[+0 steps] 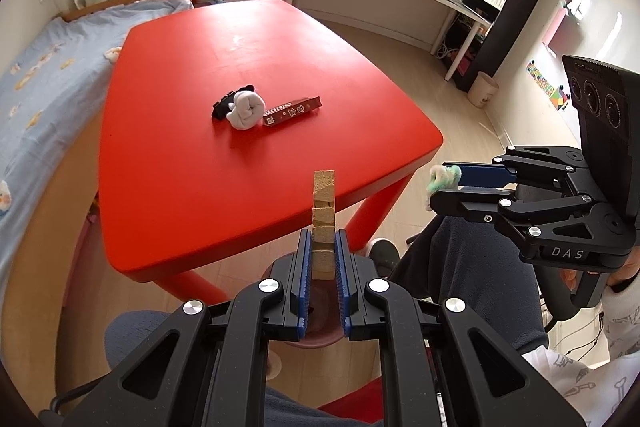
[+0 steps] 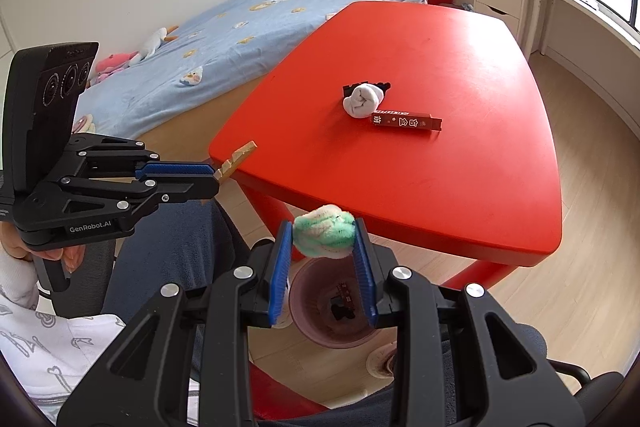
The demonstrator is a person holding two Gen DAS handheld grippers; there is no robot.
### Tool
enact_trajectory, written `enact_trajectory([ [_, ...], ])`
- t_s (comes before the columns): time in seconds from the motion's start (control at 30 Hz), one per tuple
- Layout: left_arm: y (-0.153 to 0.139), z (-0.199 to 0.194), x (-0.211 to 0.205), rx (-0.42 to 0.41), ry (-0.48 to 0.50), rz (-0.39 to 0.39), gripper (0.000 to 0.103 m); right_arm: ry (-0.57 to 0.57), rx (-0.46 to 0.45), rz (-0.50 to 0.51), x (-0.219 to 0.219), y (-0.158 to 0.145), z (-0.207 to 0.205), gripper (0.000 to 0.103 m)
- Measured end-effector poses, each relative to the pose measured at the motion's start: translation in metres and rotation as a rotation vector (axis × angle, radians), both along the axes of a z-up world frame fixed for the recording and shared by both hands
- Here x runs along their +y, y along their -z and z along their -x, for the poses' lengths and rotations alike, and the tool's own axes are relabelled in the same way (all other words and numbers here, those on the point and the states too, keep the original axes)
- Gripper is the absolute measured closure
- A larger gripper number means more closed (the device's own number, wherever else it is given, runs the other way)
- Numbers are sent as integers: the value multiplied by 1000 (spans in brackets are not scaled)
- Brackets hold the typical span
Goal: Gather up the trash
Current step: 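Lift the green ball and wooden blocks with both grippers and carry them over the pink bin, then open both grippers to drop the ball and blocks into the bin, then move both tools back over the sock and red box on the table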
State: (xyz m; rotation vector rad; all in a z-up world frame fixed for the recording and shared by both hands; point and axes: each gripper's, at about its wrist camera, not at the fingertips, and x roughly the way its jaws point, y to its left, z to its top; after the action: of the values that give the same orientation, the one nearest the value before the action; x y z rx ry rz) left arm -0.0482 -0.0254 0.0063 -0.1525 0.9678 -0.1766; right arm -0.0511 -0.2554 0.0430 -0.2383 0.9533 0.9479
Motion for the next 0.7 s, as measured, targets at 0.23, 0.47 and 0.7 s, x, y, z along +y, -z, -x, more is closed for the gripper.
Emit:
enact_trajectory([
  [0.23, 6, 2, 1, 16, -5, 7, 27, -8, 18, 16, 0, 6, 0, 31],
  [0.47, 9, 0, 13, 22, -69, -19, 8, 1, 26, 48, -1, 14, -2, 6],
  [0.7, 11, 0, 15, 30, -75, -17, 8, -6, 34, 48, 1, 16, -2, 5],
])
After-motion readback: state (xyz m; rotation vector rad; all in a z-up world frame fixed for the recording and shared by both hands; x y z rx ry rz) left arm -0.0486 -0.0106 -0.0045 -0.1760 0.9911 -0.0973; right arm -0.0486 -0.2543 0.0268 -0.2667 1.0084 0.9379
